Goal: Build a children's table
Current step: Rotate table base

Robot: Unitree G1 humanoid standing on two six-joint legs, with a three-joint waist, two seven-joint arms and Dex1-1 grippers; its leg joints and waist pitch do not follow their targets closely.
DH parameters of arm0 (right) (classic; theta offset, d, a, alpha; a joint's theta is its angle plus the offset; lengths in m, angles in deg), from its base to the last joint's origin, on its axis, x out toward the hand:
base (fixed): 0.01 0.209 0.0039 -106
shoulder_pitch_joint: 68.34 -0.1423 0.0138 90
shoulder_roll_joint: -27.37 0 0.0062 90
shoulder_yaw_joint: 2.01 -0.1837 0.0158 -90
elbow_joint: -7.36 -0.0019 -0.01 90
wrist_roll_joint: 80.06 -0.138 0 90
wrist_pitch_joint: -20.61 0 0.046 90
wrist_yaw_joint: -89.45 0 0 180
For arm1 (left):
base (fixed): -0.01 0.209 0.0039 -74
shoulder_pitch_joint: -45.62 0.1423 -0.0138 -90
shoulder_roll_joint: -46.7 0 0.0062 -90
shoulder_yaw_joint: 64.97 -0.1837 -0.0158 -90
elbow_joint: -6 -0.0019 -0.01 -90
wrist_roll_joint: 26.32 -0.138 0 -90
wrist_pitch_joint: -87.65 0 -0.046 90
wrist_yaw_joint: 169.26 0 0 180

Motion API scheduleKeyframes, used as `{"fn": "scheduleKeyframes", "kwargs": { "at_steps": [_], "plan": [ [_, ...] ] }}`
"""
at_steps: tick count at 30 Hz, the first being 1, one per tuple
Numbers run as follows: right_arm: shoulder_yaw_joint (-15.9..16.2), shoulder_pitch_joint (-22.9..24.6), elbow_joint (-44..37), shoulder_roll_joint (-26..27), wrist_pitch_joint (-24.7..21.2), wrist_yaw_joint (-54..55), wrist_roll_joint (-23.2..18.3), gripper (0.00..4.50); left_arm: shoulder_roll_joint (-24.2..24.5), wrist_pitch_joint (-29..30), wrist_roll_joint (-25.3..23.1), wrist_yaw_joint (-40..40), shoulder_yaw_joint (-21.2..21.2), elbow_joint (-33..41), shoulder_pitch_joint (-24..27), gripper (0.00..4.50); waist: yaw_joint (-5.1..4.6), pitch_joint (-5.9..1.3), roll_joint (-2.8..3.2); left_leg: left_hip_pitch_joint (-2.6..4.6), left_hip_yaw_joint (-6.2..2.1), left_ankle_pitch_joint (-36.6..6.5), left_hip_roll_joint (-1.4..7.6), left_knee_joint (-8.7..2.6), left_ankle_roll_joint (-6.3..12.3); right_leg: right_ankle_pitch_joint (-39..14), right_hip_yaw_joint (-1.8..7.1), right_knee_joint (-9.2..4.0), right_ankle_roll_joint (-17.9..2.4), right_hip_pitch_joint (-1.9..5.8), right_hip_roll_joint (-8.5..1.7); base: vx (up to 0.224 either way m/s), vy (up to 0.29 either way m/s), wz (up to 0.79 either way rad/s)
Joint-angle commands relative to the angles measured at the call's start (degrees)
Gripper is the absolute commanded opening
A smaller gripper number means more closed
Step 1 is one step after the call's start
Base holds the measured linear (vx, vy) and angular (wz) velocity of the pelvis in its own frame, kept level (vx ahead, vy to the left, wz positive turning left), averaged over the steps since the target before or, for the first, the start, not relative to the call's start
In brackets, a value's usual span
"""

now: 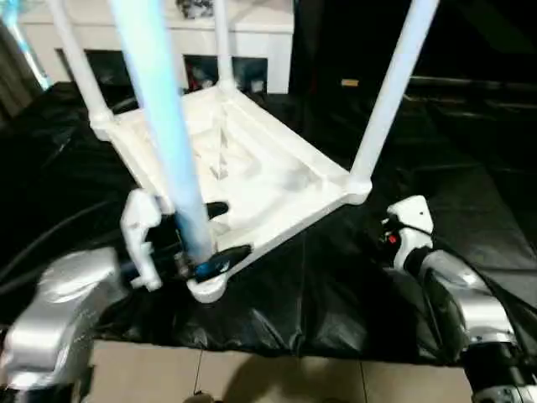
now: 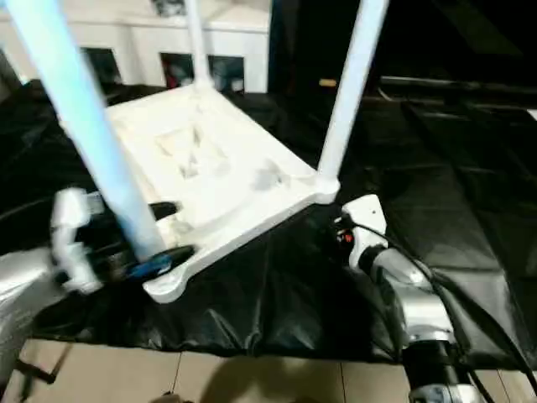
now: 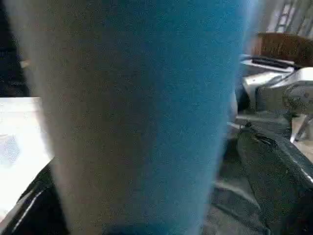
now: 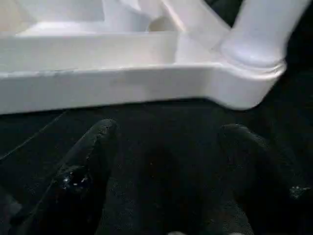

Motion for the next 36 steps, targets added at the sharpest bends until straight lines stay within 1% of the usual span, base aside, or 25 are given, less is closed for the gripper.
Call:
{"fn": "scheduleKeyframes", "kwargs": {
  "at_steps": [1, 5, 6, 8, 9, 10, 11, 14, 16, 17, 18, 20, 21, 22, 23, 24, 25, 26, 27, 28, 29, 30, 31, 33, 36],
  "plan": [
    [2.0, -3.6, 4.3, 1.3, 0.3, 2.1, 2.3, 3.64, -2.0, -0.4, -0.4, 0.1, -3.4, -0.9, -3.0, 4.49, -0.17, -3.6, 0.78, 0.17, -0.2, -12.4, 0.45, -3.88, -1.07, -8.6, 1.96, -4.48, -11.6, 2.5, -2.36, 0.0, 0.0, 0.0],
    [2.7, -8.9, 11.7, 3.6, 2.1, 3.3, 3.4, 3.64, -4.6, 0.5, 0.9, 0.6, -6.6, -0.2, -4.6, 4.49, -0.41, -3.74, 0.57, -0.08, -0.15, -11.3, 0.55, -3.68, -0.49, -5.8, 1.97, -4.11, -13.3, 2.79, -2.5, 0.0, 0.0, 0.0],
    [2.8, -9.7, 12.7, 3.9, 2.4, 3.3, 3.7, 3.64, -5.1, 0.8, 1.1, 0.5, -7.4, 0.1, -4.7, 4.49, -0.37, -3.88, 0.46, -0.06, -0.1, -10.3, 0.57, -3.56, -0.14, -4.4, 1.95, -3.92, -13.6, 2.89, -2.48, 0.0, 0.0, 0.0],
    [2.9, -10.6, 13.6, 4.4, 2.7, 3.5, 4.1, 3.64, -5.6, 0.8, 1.1, 0.4, -8.4, 0.2, -4.9, 4.49, -0.28, -3.95, 0.59, -0.11, -0.01, -8.6, 0.59, -3.41, 0.34, -1.7, 1.94, -3.73, -14.1, 2.94, -2.42, 0.0, 0.0, 0.0],
    [2.8, -11.1, 14.2, 4.6, 2.8, 3.6, 4.1, 3.64, -6.0, 0.9, 1.1, 0.4, -9.0, 0.4, -4.9, 4.49, -0.25, -4.03, 0.38, -0.22, 0.0, -7.8, 0.58, -3.35, 0.75, -0.3, 1.92, -3.5, -14.4, 3.08, -2.45, 0.0, 0.0, 0.0],
    [3.1, -12.1, 15.6, 5.2, 3.2, 3.7, 4.2, 3.64, -7.7, 1.0, 0.5, -0.3, -10.9, 0.0, -5.4, 4.49, -0.35, -3.89, -0.33, -0.3, 0.12, -7.5, 0.6, -3.39, 1.21, -0.2, 1.88, -3.67, -14.2, 3.15, -2.34, 0.0, 0.0, 0.0],
    [3.2, -12.6, 16.2, 5.5, 3.5, 3.6, 4.3, 3.64, -8.7, 1.1, 0.2, -0.7, -11.9, -0.3, -5.8, 4.49, -0.31, -3.92, -0.1, -0.3, 0.04, -7.6, 0.69, -3.42, 1.26, -0.6, 1.91, -3.53, -14.3, 3.22, -2.53, 0.0, 0.0, 0.0],
    [3.8, -14.2, 18.9, 6.3, 4.6, 3.7, 4.7, 3.64, -11.9, 0.6, -1.3, -1.7, -15.2, -2.2, -7.6, 4.49, -0.44, -3.72, -0.16, -0.2, 0.16, -8.7, 0.67, -3.46, 1.28, -4.1, 1.91, -4.0, -13.8, 2.98, -2.53, 0.0, 0.0, 0.0],
    [3.5, -15.8, 21.9, 7.3, 6.0, 3.7, 4.6, 3.64, -14.7, -0.7, -2.8, -2.5, -17.3, -5.3, -10.2, 4.49, -0.4, -3.59, -0.14, -0.13, 0.13, -10.5, 0.69, -3.52, 0.67, -7.9, 1.93, -4.41, -13.1, 2.95, -2.73, 0.0, 0.0, 0.0],
    [3.5, -15.8, 21.9, 7.3, 6.0, 3.7, 4.6, 3.64, -14.7, -0.7, -2.8, -2.5, -17.3, -5.3, -10.2, 4.49, -0.39, -3.59, -0.14, -0.1, 0.09, -10.8, 0.75, -3.51, 0.58, -8.1, 1.93, -4.45, -12.9, 2.94, -2.75, 0.0, 0.0, 0.0],
    [3.3, -16.5, 23.4, 7.8, 6.6, 3.9, 4.6, 3.64, -16.7, -2.1, -3.4, -3.1, -18.2, -7.9, -12.1, 4.49, -0.49, -3.67, -0.28, -0.3, 0.01, -10.5, 0.72, -3.51, 0.47, -7.6, 1.92, -4.27, -12.8, 3.17, -2.78, 0.0, 0.0, 0.0],
    [3.2, -17.1, 25.0, 8.2, 7.4, 4.4, 4.9, 3.64, -19.2, -3.7, -4.1, -3.8, -18.9, -11.0, -14.3, 4.49, -0.84, -3.78, -0.31, -0.39, 0.11, -9.7, 0.48, -3.32, 0.91, -6.3, 1.93, -4.42, -13.0, 3.17, -2.73, 0.0, 0.0, 0.0],
    [3.1, -17.5, 26.3, 8.4, 7.8, 5.2, 5.2, 3.64, -21.0, -4.7, -4.8, -4.4, -19.4, -13.6, -15.9, 4.49, -0.94, -3.89, -0.18, -0.56, 0.02, -8.8, 0.47, -3.27, 1.21, -4.7, 1.92, -4.29, -13.3, 3.38, -2.8, 0.0, 0.0, 0.0],
    [3.0, -17.7, 26.9, 8.5, 8.1, 5.6, 5.3, 3.64, -21.7, -5.3, -5.4, -4.8, -19.6, -14.8, -16.6, 4.49, -1.04, -3.97, -0.29, -0.51, 0.09, -8.6, 0.45, -3.17, 1.41, -4.0, 1.91, -4.23, -13.6, 3.37, -2.75, 0.0, 0.0, 0.0],
    [2.9, -18.0, 27.7, 8.6, 8.7, 6.1, 5.6, 3.64, -22.7, -6.6, -6.9, -5.9, -19.8, -16.9, -17.6, 4.49, -1.18, -4.09, -0.04, -0.75, -0.06, -7.6, 0.45, -3.11, 1.91, -2.2, 1.82, -3.96, -14.2, 3.62, -2.83, 0.0, 0.0, 0.0],
    [2.9, -18.1, 27.9, 8.7, 8.8, 6.3, 5.6, 3.64, -22.9, -6.8, -7.2, -6.2, -19.9, -17.4, -17.9, 4.49, -1.28, -4.21, 0.13, -0.62, 0.03, -7.1, 0.51, -2.94, 2.56, -1.1, 1.75, -4.17, -14.5, 3.44, -2.74, 0.0, 0.0, 0.0],
    [2.6, -18.5, 28.7, 8.7, 9.3, 6.8, 5.7, 3.64, -23.6, -8.2, -8.9, -7.8, -19.8, -19.7, -19.1, 4.49, -1.37, -4.33, 0.07, -1.0, -0.13, -5.8, 0.49, -2.88, 3.24, 1.1, 1.67, -3.79, -15.1, 3.79, -2.75, 0.0, 0.0, 0.0],
    [2.4, -18.8, 29.3, 8.7, 9.8, 7.4, 5.8, 3.64, -24.0, -9.4, -10.6, -9.7, -19.7, -22.1, -20.3, 4.49, -1.3, -4.34, 0.6, -0.78, -0.11, -5.8, 0.49, -2.79, 3.48, 1.4, 1.63, -3.84, -15.3, 3.6, -2.74, 0.0, 0.0, 0.0],
    [2.4, -18.8, 29.3, 8.7, 9.8, 7.4, 5.8, 3.64, -24.0, -9.4, -10.6, -9.7, -19.7, -22.1, -20.3, 4.49, -1.36, -4.28, 0.29, -0.76, -0.07, -5.9, 0.54, -2.76, 3.91, 1.9, 1.63, -3.81, -15.8, 3.65, -2.76, 0.0, 0.0, 0.0],
    [1.6, -19.4, 30.8, 8.3, 10.7, 8.4, 6.0, 3.64, -24.5, -12.5, -13.4, -13.4, -19.0, -26.8, -22.4, 4.49, -1.27, -4.25, 0.82, -0.75, -0.09, -6.4, 0.49, -2.75, 4.08, 1.2, 1.56, -3.93, -15.9, 3.63, -2.77, 0.0, 0.0, 0.0],
    [1.3, -19.6, 31.5, 7.9, 11.3, 8.9, 6.2, 3.64, -24.3, -14.0, -14.5, -14.6, -18.7, -28.8, -23.2, 4.49, -1.31, -4.34, 0.93, -0.65, -0.11, -6.6, 0.53, -2.68, 4.09, 1.1, 1.55, -3.95, -16.0, 3.59, -2.79, 0.0, 0.0, 0.0],
    [1.1, -19.6, 31.9, 7.3, 11.9, 9.2, 6.4, 3.64, -23.9, -15.1, -15.1, -14.9, -18.5, -30.2, -23.7, 4.49, -1.39, -4.3, 0.54, -0.8, -0.14, -6.9, 0.4, -2.72, 4.16, 0.6, 1.5, -4.09, -15.8, 3.77, -2.7, 0.0, 0.0, 0.0],
    [0.8, -19.3, 32.4, 6.3, 12.7, 9.4, 6.5, 3.64, -23.0, -16.0, -15.1, -14.2, -18.0, -31.2, -24.0, 4.49, -1.19, -4.34, 0.87, -0.74, -0.22, -7.1, 0.46, -2.73, 4.14, 0.0, 1.49, -3.97, -15.9, 3.81, -2.89, 0.0, 0.0, 0.0],
    [0.3, -18.8, 32.2, 5.4, 12.9, 9.1, 6.1, 3.64, -22.3, -16.4, -15.1, -13.7, -17.6, -31.3, -23.9, 4.49, -1.12, -4.39, 0.69, -0.75, -0.18, -6.9, 0.54, -2.68, 4.34, 0.3, 1.51, -3.94, -16.1, 3.78, -2.88, 0.0, 0.0, 0.0],
    [-0.9, -17.2, 30.9, 3.1, 14.0, 6.6, 4.8, 3.64, -19.7, -18.1, -14.9, -10.7, -17.0, -31.9, -23.2, 4.49, -0.5, -4.43, 0.95, -0.66, -0.01, -6.2, 0.59, -2.52, 5.26, 1.0, 1.51, -3.75, -16.6, 3.61, -2.84, 0.0, 0.0, 0.0]
  ]
}}
